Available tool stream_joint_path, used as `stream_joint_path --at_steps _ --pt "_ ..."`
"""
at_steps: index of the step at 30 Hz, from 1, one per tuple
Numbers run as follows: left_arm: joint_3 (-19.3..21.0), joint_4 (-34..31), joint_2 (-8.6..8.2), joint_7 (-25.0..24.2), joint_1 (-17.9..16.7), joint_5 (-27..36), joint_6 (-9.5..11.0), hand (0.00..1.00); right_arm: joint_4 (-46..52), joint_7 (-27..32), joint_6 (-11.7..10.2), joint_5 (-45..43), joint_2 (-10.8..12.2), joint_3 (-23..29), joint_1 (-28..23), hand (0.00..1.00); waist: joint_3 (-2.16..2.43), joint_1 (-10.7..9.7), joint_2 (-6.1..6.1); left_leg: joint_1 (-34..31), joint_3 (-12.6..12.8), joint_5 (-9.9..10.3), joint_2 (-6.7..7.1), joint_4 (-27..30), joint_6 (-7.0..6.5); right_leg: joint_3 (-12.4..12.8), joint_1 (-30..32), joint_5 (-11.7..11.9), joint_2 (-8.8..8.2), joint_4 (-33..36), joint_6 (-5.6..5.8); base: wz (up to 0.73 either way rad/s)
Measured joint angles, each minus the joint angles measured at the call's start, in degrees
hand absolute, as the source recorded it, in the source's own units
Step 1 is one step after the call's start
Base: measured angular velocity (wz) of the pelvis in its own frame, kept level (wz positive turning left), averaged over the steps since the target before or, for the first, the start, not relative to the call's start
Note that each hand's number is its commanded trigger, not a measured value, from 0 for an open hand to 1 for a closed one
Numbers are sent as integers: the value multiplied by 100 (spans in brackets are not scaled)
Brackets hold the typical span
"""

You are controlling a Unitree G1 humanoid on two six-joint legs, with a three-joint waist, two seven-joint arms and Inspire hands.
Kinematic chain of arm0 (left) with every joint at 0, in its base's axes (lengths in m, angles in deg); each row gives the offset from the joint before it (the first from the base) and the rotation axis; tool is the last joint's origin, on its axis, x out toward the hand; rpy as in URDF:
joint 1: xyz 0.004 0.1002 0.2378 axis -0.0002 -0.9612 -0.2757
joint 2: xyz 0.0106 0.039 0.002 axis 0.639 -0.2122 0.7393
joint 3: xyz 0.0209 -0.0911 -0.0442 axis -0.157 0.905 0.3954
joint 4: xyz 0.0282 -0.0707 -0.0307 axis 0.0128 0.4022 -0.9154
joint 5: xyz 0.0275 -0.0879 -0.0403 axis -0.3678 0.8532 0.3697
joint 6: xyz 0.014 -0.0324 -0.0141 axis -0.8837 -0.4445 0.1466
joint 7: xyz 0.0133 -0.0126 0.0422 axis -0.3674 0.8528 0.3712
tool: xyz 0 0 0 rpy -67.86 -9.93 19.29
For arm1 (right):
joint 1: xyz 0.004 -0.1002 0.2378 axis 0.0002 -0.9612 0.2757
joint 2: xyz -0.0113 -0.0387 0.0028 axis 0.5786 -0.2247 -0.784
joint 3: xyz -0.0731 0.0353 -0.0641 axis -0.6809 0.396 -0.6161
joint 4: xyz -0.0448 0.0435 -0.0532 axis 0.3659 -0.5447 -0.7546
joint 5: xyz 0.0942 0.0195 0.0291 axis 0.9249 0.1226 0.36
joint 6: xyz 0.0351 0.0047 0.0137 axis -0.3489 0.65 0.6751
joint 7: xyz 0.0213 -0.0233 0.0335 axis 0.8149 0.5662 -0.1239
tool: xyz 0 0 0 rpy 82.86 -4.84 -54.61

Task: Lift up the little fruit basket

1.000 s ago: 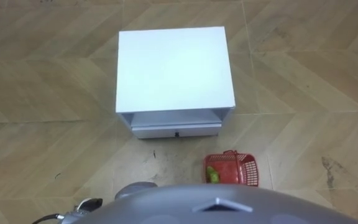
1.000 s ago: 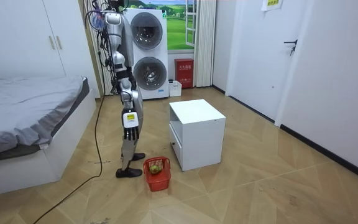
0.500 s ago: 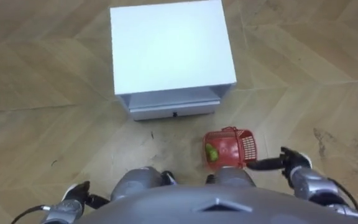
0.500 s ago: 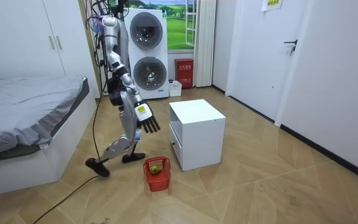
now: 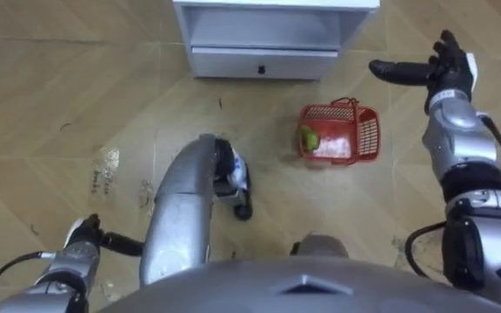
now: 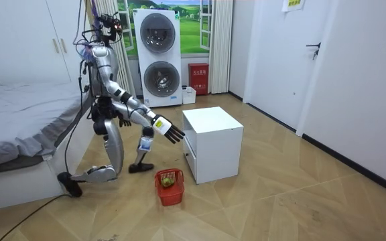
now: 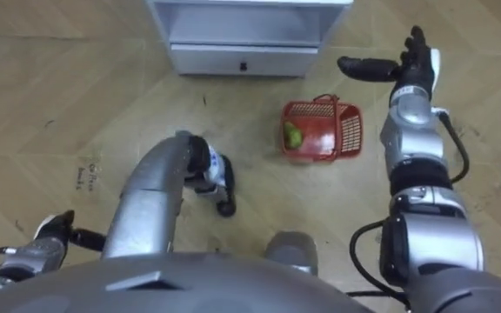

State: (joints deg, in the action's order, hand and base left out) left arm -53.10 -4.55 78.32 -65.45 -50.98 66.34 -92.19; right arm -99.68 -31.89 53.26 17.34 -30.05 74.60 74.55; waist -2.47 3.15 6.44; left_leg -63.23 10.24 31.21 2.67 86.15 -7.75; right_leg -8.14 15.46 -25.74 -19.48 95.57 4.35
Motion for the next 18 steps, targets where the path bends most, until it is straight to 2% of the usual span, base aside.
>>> stream_joint_path --at_steps 1,2,4,6,7,9,10,12,13,18 --pt "-196 234 26 71 60 91 44 0 -8 20 -19 62 -20 11 -21 0 0 -35 144 -234 -5 33 326 267 -53 196 203 -90 -70 515 -30 10" --pt "-323 301 1 105 117 172 109 0 -4 39 -27 149 -102 18 -9 0 1 -101 170 -455 -4 44 573 506 -76 368 353 -92 -110 915 -24 28" --pt "-467 314 4 158 119 314 265 0 -31 78 -119 285 -197 18 -12 0 -20 -163 153 -656 57 68 725 787 -123 474 405 -94 -124 1327 -21 37" --pt "-539 307 11 259 115 431 385 0 -32 92 -208 360 -223 12 -10 0 -34 -168 139 -774 133 83 732 983 -152 547 443 -98 -117 1625 -5 26" --pt "-661 318 20 288 103 514 408 0 -31 73 -243 359 -223 2 -10 0 -35 -173 144 -826 174 81 797 1074 -149 571 439 -100 -154 1776 1 19" --pt "-781 319 21 314 47 532 415 0 -40 47 -276 377 -222 -1 -12 0 -44 -198 163 -861 221 64 874 1186 -140 625 402 -104 -156 1972 4 20" --pt "-865 319 24 320 -17 530 416 0 -53 40 -277 376 -222 -6 -11 0 -46 -264 169 -869 234 39 907 1249 -189 620 347 -112 -139 2069 10 18" --pt "-974 320 26 321 -93 527 416 0 -53 36 -315 375 -227 -40 -5 0 -51 -281 186 -950 240 28 905 1362 -218 608 353 -150 -139 2236 4 15" --pt "-1000 319 25 319 -137 523 414 0 -59 31 -348 370 -230 -92 -4 0 -48 -297 215 -1034 242 -7 903 1416 -231 600 348 -228 -140 2320 17 18" --pt "-1029 295 23 291 -248 522 398 0 -217 -53 -411 511 -332 -153 -19 0 -46 -338 346 -1327 403 -123 884 1575 -34 635 349 -701 -142 2765 -24 18"
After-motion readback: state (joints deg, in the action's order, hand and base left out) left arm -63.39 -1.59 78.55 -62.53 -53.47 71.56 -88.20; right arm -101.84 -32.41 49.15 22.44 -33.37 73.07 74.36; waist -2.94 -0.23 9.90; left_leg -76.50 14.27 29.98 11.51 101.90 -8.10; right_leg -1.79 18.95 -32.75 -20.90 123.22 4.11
